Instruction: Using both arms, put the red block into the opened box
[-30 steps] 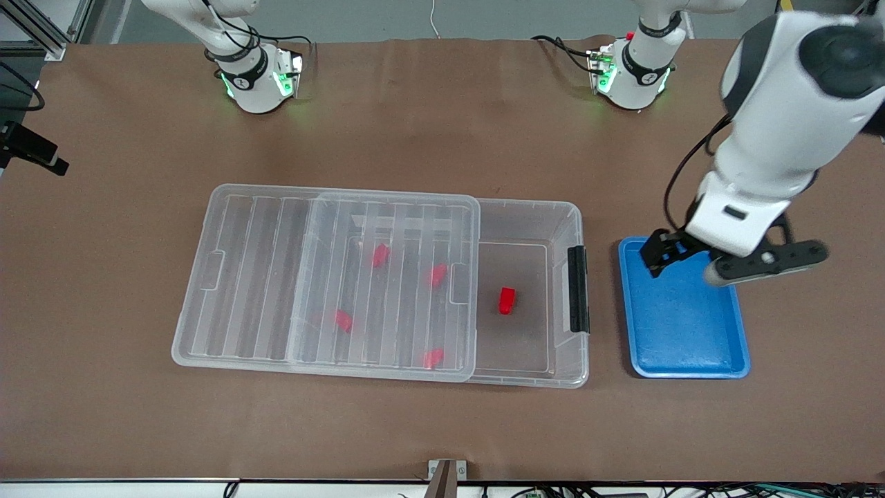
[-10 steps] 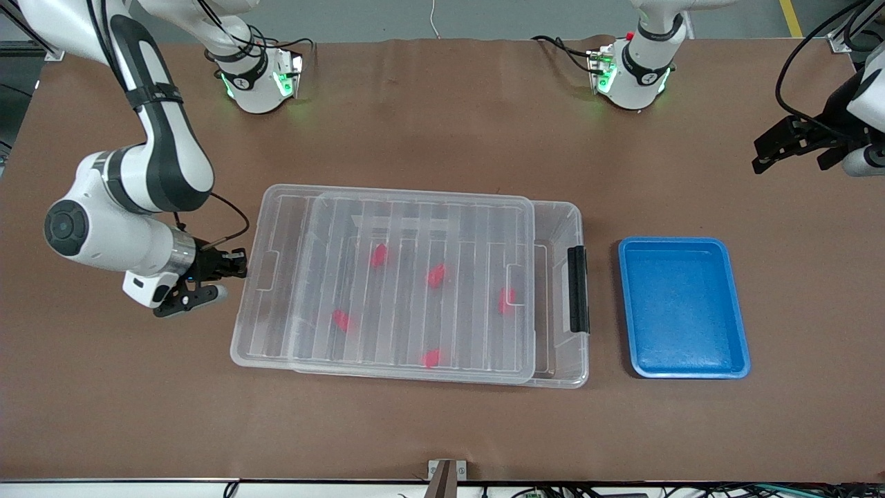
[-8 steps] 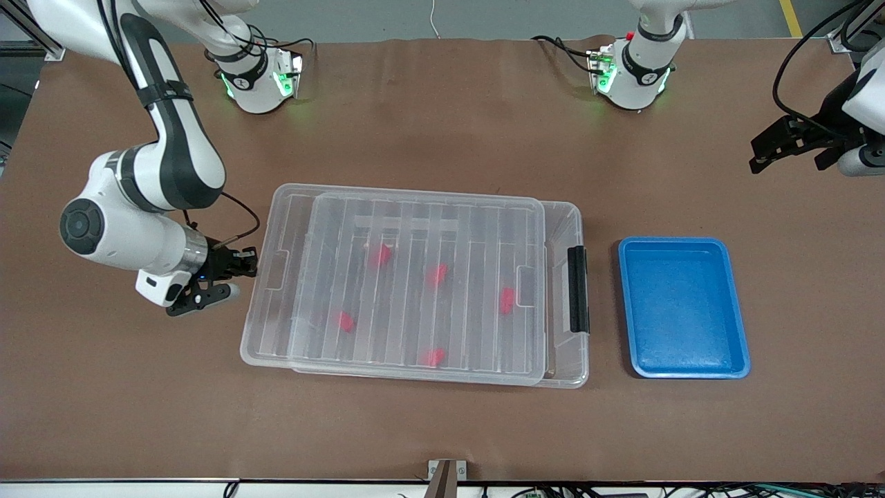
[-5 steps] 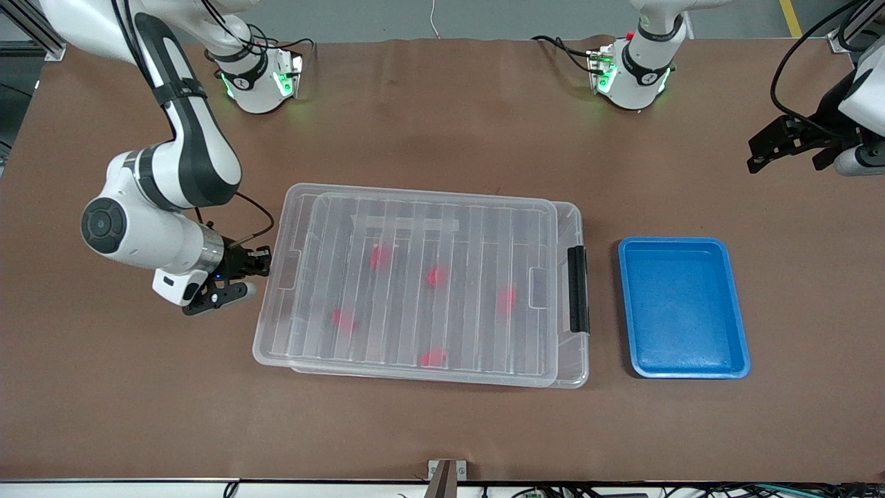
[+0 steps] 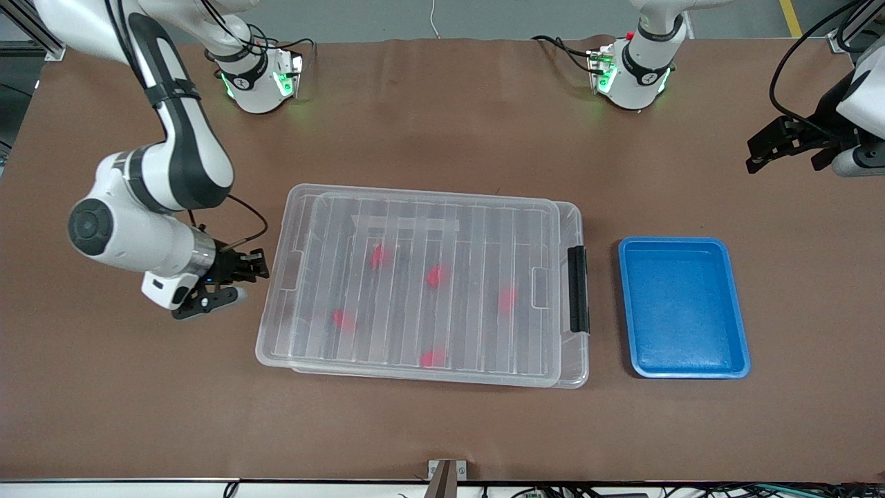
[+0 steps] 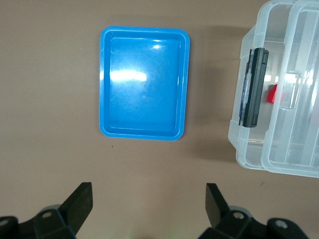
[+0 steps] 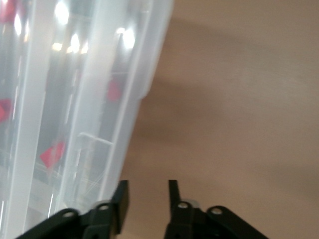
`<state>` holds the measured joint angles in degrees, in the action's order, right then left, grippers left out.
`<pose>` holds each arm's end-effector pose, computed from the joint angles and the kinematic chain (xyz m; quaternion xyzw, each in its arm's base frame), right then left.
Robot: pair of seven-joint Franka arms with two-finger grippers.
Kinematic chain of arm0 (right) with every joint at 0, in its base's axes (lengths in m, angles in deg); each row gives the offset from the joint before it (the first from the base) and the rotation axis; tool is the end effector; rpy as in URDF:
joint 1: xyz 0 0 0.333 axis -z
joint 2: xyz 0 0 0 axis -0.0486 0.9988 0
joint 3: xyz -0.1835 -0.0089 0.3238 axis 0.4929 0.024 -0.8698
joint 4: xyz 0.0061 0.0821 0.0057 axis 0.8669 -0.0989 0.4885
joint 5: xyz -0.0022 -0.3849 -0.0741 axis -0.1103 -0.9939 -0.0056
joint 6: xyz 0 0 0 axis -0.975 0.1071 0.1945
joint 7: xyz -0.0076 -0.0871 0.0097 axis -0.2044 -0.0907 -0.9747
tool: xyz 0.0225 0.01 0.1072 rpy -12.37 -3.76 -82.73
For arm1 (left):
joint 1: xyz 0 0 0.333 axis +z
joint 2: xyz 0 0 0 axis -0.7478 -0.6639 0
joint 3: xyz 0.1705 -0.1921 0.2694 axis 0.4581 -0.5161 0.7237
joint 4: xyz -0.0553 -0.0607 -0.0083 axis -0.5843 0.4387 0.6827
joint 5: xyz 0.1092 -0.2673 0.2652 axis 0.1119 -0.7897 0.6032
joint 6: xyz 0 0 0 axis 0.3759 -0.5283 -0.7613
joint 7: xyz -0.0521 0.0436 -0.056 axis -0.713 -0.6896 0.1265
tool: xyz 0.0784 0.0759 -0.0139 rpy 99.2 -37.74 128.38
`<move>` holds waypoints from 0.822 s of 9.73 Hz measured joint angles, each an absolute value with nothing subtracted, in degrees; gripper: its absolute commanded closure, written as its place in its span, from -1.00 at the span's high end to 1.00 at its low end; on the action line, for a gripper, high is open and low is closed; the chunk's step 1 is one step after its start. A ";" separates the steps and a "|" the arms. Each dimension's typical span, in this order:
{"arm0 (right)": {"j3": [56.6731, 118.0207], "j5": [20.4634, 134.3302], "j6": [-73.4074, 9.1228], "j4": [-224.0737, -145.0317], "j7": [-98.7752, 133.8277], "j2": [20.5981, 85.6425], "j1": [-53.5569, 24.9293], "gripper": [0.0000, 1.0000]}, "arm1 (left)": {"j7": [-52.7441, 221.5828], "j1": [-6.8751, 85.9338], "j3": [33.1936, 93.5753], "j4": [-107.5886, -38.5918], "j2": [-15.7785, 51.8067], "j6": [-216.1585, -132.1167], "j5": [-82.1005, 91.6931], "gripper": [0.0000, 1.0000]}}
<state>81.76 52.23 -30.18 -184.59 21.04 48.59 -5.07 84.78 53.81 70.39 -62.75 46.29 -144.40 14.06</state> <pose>0.6483 0.1046 0.4369 -0.9900 -0.0991 0.0379 0.0931 0.5294 -0.0567 0.7046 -0.9999 -0.0088 -0.0057 0.0063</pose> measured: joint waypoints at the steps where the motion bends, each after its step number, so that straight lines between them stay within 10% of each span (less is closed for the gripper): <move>1: 82.32 49.29 -27.31 -182.36 16.29 46.68 -3.25 1.00 | 84.78 53.81 70.32 -62.75 46.29 -144.41 14.06 1.00; 8: 85.19 41.78 -5.45 -178.34 6.04 25.20 3.33 1.00 | 84.78 53.84 70.07 -61.54 46.51 -144.44 14.06 1.00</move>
<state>85.19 41.78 -5.45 -178.34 6.04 25.20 3.33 84.78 53.84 70.07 -61.54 46.51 -144.44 14.06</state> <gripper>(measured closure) 0.000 0.000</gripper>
